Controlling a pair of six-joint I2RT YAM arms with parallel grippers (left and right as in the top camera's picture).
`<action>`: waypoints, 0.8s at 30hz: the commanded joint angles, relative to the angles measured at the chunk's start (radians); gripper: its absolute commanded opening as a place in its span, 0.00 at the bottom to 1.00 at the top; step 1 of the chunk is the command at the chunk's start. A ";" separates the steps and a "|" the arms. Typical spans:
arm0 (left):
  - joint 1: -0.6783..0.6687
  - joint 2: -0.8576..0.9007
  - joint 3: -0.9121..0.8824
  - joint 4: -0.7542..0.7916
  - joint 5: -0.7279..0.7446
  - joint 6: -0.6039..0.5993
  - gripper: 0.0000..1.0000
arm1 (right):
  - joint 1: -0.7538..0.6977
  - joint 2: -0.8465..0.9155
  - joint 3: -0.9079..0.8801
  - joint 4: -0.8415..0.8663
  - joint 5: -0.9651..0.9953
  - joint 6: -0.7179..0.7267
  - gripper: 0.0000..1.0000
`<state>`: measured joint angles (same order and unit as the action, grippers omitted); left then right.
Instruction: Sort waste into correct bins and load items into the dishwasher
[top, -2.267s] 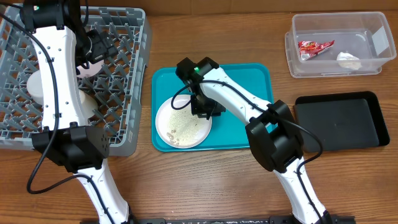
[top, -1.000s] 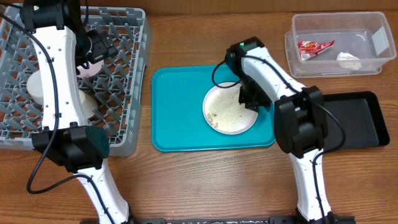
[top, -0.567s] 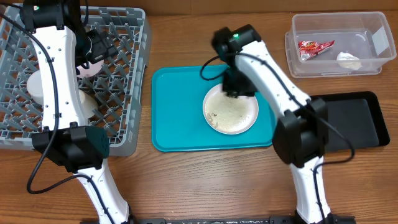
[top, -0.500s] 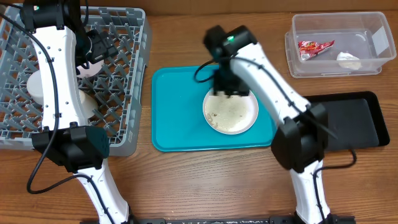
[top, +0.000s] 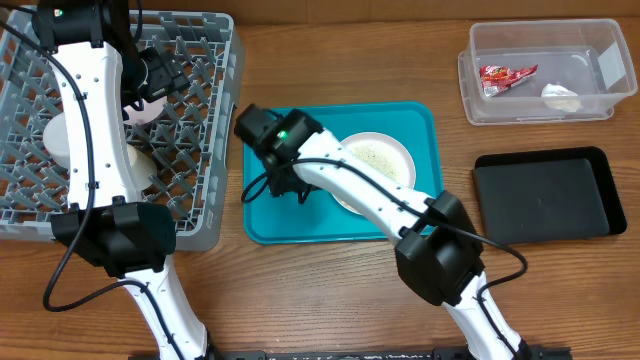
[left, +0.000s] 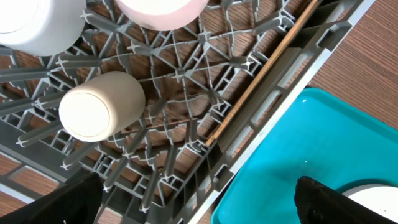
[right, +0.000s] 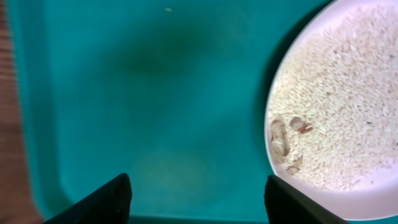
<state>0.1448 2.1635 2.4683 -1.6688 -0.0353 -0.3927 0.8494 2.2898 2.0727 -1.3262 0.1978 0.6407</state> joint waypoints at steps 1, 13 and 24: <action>-0.001 -0.025 0.011 0.002 -0.013 0.008 1.00 | 0.005 0.015 -0.042 0.012 0.142 0.048 0.67; -0.001 -0.025 0.011 0.002 -0.013 0.008 1.00 | 0.010 0.015 -0.208 0.138 0.154 0.068 0.59; -0.001 -0.025 0.011 0.002 -0.013 0.008 1.00 | 0.032 0.015 -0.221 0.140 0.185 0.067 0.39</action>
<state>0.1448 2.1635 2.4683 -1.6688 -0.0353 -0.3927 0.8783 2.2997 1.8545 -1.1896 0.3531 0.6998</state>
